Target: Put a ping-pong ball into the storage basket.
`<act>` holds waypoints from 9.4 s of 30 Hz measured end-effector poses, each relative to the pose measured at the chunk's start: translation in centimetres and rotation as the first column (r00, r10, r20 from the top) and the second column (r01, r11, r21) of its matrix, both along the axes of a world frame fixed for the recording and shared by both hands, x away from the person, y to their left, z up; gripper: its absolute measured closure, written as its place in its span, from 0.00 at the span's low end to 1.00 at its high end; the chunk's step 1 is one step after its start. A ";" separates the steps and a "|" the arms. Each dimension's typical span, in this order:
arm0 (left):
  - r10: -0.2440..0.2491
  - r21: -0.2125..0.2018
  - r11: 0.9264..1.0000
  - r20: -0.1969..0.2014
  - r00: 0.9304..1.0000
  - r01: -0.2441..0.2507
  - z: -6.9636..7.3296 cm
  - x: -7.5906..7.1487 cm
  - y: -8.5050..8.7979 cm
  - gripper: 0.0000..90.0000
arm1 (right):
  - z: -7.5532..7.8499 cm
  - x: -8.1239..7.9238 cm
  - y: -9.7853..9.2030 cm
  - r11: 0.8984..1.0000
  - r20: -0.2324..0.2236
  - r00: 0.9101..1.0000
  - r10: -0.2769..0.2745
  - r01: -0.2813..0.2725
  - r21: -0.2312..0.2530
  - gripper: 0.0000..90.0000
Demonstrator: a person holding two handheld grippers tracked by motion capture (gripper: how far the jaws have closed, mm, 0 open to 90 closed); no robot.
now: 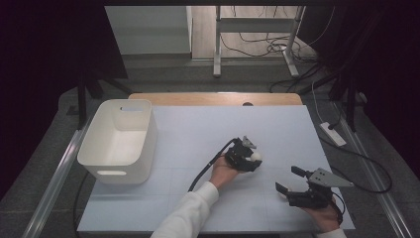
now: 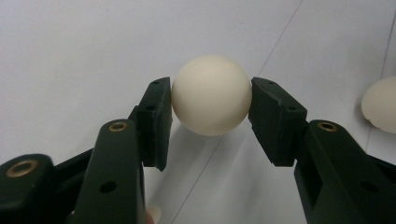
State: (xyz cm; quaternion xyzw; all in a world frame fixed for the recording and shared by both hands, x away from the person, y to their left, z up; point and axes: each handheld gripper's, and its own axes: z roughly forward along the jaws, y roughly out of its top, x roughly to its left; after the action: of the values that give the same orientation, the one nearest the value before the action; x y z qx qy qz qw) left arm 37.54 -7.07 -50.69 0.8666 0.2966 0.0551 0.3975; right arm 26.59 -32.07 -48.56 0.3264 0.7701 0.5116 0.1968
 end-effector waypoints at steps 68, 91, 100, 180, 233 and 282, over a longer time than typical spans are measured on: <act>-0.014 -0.056 0.998 0.079 0.997 0.019 2.3 -4.3 4.8 0.56 | -0.2 0.0 0.3 1.000 0.000 1.000 -0.002 0.002 -0.015 0.15; -0.005 -0.074 0.997 0.090 0.996 0.012 2.8 -4.7 5.2 0.56 | -0.3 0.1 0.4 1.000 0.000 1.000 -0.001 0.001 -0.023 0.15; -0.009 -0.079 0.997 0.099 0.995 0.017 3.2 -5.0 5.6 0.56 | -0.3 0.0 0.5 1.000 0.001 1.000 0.000 0.000 -0.024 0.15; 0.045 -0.117 0.993 0.112 0.993 -0.031 4.1 -5.4 9.0 0.56 | -0.5 0.1 0.8 0.999 0.000 1.000 0.004 -0.004 -0.045 0.16; 0.138 -0.140 0.984 0.172 0.975 -0.114 6.9 -6.7 13.3 0.56 | -0.4 0.0 0.8 0.999 0.004 1.000 0.001 -0.001 -0.046 0.16; 0.255 -0.207 0.956 0.231 0.939 -0.209 11.5 -5.9 17.8 0.56 | -0.2 0.0 0.7 0.999 0.007 1.000 -0.005 0.005 -0.037 0.16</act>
State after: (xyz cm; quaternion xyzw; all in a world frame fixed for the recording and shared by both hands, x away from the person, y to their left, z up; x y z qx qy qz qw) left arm 31.64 10.77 -39.17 0.7717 0.3472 0.1856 0.4995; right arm 26.62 -31.34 -48.79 0.3227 0.7780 0.4978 0.2070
